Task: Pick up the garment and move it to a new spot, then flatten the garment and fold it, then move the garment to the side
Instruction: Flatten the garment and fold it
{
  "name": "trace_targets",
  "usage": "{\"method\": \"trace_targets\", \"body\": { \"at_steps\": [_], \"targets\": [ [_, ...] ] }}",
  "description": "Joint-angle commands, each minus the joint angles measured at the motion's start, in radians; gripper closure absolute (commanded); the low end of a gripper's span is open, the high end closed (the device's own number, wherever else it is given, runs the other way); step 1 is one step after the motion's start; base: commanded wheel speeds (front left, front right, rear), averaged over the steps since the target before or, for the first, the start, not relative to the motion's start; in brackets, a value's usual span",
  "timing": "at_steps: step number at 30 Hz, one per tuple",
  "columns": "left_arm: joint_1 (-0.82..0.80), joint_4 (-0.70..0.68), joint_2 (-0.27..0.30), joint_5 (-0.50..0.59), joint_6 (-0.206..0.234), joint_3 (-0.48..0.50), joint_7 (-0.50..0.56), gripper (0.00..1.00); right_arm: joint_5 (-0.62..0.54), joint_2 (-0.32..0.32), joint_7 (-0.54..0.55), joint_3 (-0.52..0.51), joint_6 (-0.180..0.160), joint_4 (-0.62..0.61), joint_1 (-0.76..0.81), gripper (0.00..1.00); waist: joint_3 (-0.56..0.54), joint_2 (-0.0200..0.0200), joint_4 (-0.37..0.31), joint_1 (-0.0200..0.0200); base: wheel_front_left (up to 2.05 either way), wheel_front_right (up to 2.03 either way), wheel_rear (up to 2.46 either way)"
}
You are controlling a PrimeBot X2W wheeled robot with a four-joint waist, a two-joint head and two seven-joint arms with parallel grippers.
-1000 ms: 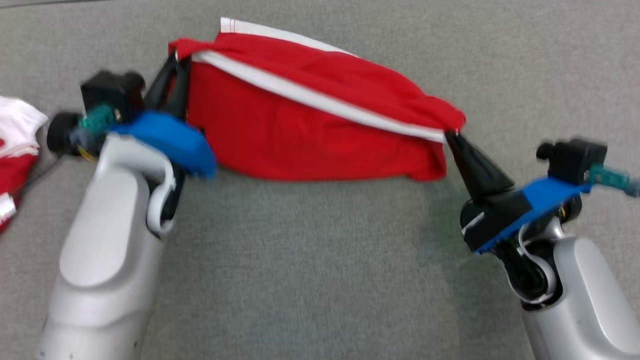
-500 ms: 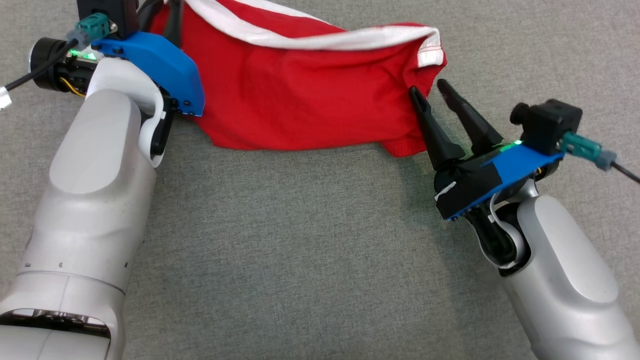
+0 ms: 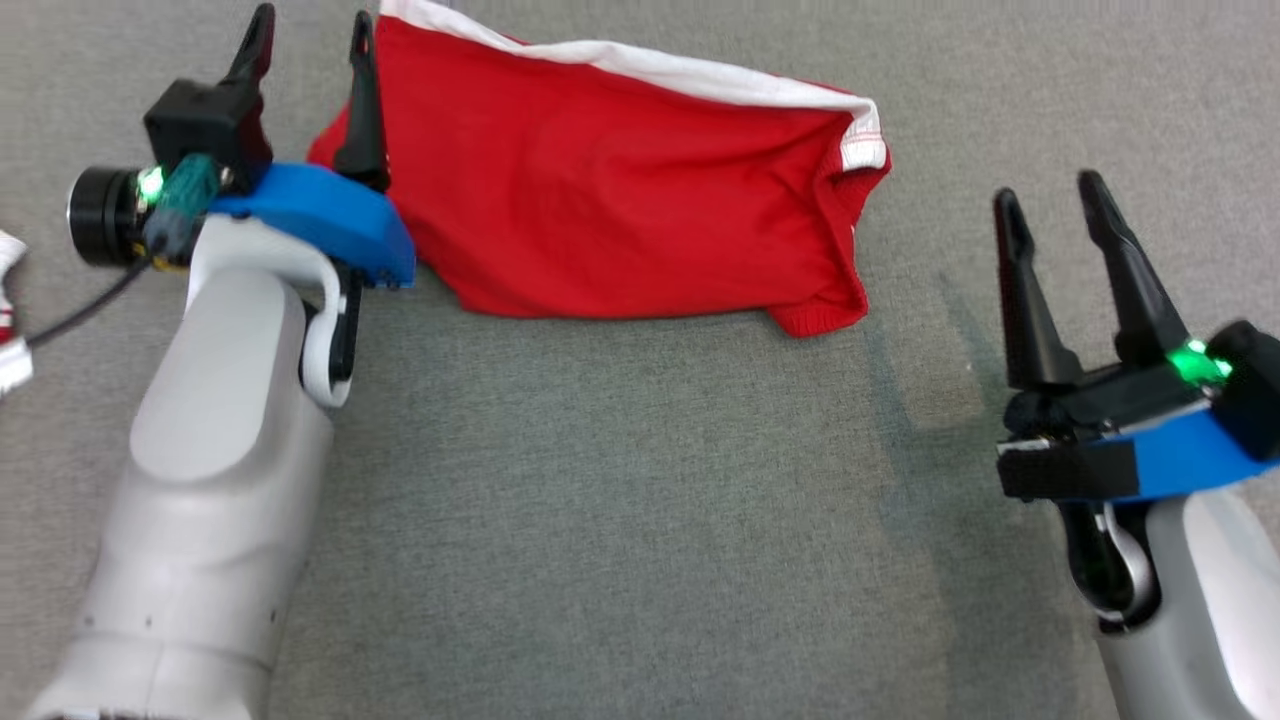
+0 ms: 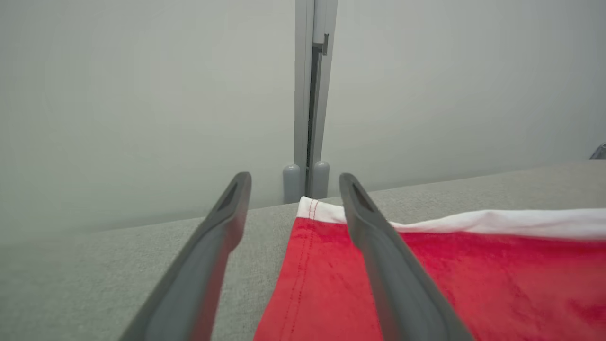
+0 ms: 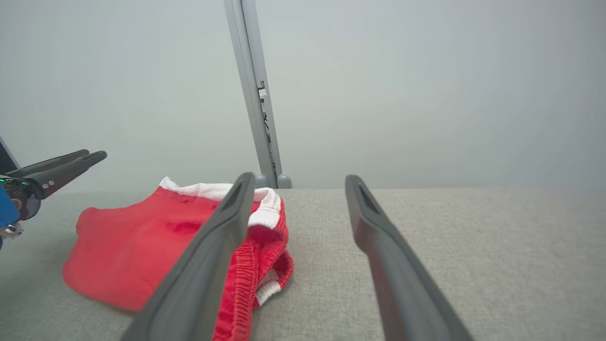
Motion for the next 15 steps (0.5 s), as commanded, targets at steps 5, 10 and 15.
{"method": "trace_targets", "body": {
  "at_steps": [5, 10, 15],
  "targets": [
    [0.204, -0.232, 0.005, 0.024, 0.066, 0.06, -0.004, 0.0, -0.052, 0.023, -0.004, -0.075, 0.0, -0.063, 0.094, 0.0, -0.051, 0.0, 0.022, 0.0001, 0.0, 0.0, 0.0],
    [0.412, -0.416, 0.002, 0.043, 0.109, 0.097, -0.004, 0.0, -0.08, 0.038, -0.004, -0.116, 0.0, -0.087, 0.172, 0.0, -0.106, 0.0, 0.046, 0.0001, 0.0, 0.0, 0.0],
    [0.57, -0.508, 0.003, 0.05, 0.144, 0.117, -0.004, 0.0, -0.096, 0.041, -0.004, -0.133, 0.0, -0.068, 0.226, 0.0, -0.157, 0.0, 0.066, 0.0001, 0.0, 0.0, 0.0]
  ]
}}
